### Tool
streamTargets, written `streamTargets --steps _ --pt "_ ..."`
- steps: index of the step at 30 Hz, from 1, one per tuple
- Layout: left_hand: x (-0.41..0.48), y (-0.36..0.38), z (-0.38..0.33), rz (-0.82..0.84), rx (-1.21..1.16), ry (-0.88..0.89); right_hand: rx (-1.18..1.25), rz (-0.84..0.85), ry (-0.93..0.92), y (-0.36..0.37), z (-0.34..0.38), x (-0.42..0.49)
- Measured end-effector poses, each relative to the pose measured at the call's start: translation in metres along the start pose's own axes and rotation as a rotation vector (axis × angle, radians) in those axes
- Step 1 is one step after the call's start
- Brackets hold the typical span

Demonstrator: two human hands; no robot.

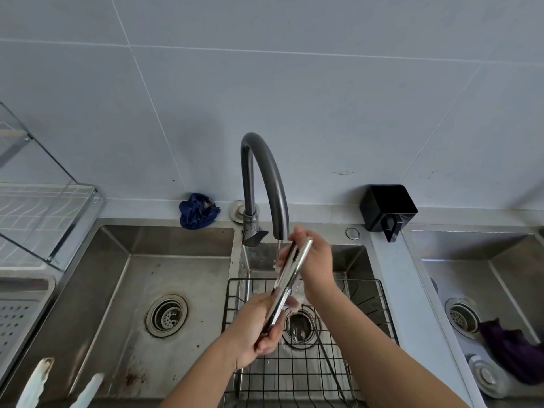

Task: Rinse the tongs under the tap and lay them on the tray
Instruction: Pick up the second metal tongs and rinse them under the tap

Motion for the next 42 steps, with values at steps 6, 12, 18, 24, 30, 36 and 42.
streamTargets --steps 6,12,18,24,30,36,42 --pt "-0.003 -0.011 -0.012 -0.204 -0.174 0.135 0.095 0.345 0.127 0.028 -0.02 -0.013" --pt "-0.007 -0.009 -0.004 -0.18 -0.127 0.136 -0.01 0.14 0.106 0.02 -0.009 -0.009" --pt "-0.002 0.003 -0.034 -0.446 0.208 0.395 -0.487 -0.026 -0.093 0.014 -0.002 -0.024" --pt "0.001 -0.009 -0.054 -0.615 0.136 0.47 -0.183 0.377 -0.15 0.041 -0.029 -0.055" --pt "0.021 -0.004 -0.06 -0.6 -0.078 0.357 -0.287 0.319 -0.121 0.032 -0.042 -0.066" --pt "0.028 -0.022 -0.106 -0.379 -0.369 0.497 -0.319 0.27 0.018 0.012 -0.042 -0.069" --pt "0.035 -0.006 -0.064 -0.36 -0.158 0.266 -0.469 0.154 0.035 0.005 -0.026 -0.046"
Point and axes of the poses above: each hand's wrist, its own x-axis towards the middle knuckle, its own y-axis out of the palm, z = x × y, the point moved 5 cm from there along x, towards the middle knuckle, and after that the axes turned 12 degrees about z, right-handed, at the moved point
